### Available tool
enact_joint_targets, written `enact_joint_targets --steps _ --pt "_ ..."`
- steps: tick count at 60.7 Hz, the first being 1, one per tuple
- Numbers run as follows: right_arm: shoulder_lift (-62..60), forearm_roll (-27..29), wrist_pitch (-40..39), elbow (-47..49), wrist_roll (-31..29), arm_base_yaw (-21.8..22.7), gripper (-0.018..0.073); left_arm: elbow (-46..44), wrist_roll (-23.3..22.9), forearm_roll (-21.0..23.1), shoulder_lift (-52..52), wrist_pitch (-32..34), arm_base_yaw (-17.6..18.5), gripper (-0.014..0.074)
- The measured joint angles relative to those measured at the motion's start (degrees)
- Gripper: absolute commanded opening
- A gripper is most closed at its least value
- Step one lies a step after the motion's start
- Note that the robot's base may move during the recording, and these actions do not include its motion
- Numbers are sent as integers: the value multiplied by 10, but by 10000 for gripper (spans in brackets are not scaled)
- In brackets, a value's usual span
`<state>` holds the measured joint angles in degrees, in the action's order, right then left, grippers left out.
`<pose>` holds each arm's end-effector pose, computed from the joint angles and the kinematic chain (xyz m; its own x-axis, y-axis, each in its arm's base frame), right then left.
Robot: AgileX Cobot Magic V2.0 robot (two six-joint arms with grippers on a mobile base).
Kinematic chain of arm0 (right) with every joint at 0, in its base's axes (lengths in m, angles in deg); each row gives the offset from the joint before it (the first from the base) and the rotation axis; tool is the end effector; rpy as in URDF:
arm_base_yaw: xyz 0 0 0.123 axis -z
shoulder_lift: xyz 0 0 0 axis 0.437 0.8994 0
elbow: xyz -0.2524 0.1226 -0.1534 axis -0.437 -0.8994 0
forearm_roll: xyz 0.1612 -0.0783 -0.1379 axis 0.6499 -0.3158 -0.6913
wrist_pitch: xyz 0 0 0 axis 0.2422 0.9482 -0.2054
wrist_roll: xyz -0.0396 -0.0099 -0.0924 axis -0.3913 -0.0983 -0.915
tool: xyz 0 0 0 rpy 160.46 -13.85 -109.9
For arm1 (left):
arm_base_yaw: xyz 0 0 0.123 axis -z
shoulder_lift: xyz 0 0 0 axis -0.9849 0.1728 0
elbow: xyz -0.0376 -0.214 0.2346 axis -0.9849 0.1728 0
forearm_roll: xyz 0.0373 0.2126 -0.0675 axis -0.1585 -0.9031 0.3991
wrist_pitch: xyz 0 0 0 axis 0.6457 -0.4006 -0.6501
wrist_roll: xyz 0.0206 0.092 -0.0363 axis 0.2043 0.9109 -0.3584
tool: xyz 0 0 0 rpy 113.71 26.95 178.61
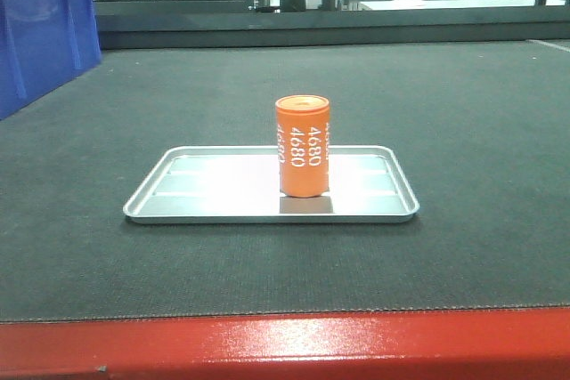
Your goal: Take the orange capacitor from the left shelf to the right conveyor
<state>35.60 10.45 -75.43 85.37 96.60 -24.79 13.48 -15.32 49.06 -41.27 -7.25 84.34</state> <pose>0.0009 0.0017 0.2364 0.2671 0.1063 -0.9578 -0.0273 0.9943 0.1028 0.0053 -0.0008 0.1978 0.0066 -0.0424 -0.9991 0.0797 0.9959 -0.0417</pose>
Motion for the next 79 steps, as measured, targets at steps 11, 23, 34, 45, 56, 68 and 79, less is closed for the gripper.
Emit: enact_joint_targets --steps 11,23,34,45,56,68,79 --pt "-6 49 26 -3 -76 0 50 0 0 0 0 0 0 -125" --pt "-6 53 30 -26 -82 0 50 0 0 0 0 0 0 -125" --pt "-6 53 27 -28 -83 0 50 0 0 0 0 0 0 -125" --pt "-6 53 26 -29 -83 0 50 0 0 0 0 0 0 -125" --pt "-7 53 25 -29 -83 0 50 0 0 0 0 0 0 -125" --pt "-7 53 21 -29 -83 0 49 0 0 0 0 0 0 -125" --pt "-7 53 21 -29 -83 0 49 0 0 0 0 0 0 -125"
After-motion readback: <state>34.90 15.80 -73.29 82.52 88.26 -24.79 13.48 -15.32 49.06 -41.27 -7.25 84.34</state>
